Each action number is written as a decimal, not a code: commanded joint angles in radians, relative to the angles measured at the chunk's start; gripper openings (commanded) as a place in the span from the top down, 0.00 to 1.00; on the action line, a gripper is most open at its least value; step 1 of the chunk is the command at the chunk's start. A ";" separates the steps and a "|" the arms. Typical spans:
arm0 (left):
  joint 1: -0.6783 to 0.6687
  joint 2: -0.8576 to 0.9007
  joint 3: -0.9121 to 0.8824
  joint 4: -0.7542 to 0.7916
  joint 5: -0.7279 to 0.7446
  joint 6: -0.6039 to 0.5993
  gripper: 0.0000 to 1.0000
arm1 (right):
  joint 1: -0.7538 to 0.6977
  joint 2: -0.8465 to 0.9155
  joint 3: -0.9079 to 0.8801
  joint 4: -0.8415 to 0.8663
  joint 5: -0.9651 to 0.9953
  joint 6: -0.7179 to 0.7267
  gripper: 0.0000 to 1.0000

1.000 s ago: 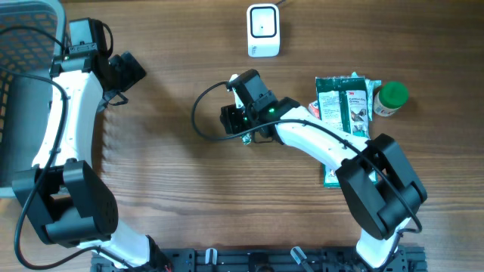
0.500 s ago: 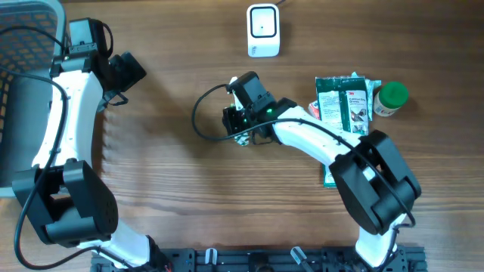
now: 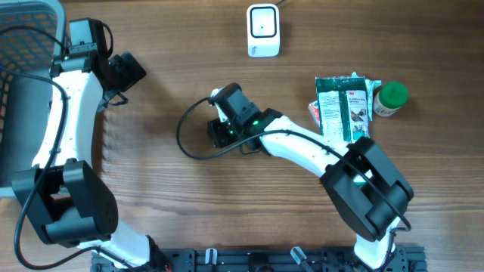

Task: Scan the item barcode
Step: 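Move the right gripper to the small green stick and lower, then pinch the small green stick with the right gripper and lift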

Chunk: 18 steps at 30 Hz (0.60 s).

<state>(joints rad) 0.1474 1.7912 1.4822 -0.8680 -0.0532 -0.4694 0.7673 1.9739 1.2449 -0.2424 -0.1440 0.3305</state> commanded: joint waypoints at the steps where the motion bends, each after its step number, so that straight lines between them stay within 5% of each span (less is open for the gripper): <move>1: 0.014 0.000 0.005 0.000 0.001 -0.006 0.00 | 0.002 0.000 0.031 0.017 0.074 -0.026 0.47; 8: 0.014 0.000 0.005 0.000 0.001 -0.006 0.00 | -0.003 -0.016 0.207 -0.092 0.178 0.007 0.46; 13: 0.014 0.000 0.005 0.000 0.001 -0.006 0.00 | -0.003 -0.016 0.222 -0.284 0.354 0.258 0.47; 18: 0.014 0.000 0.005 0.000 0.001 -0.006 0.00 | -0.001 -0.016 0.216 -0.423 0.294 0.307 0.47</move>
<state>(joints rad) 0.1474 1.7912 1.4822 -0.8677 -0.0532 -0.4690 0.7673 1.9705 1.4624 -0.6323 0.1402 0.5423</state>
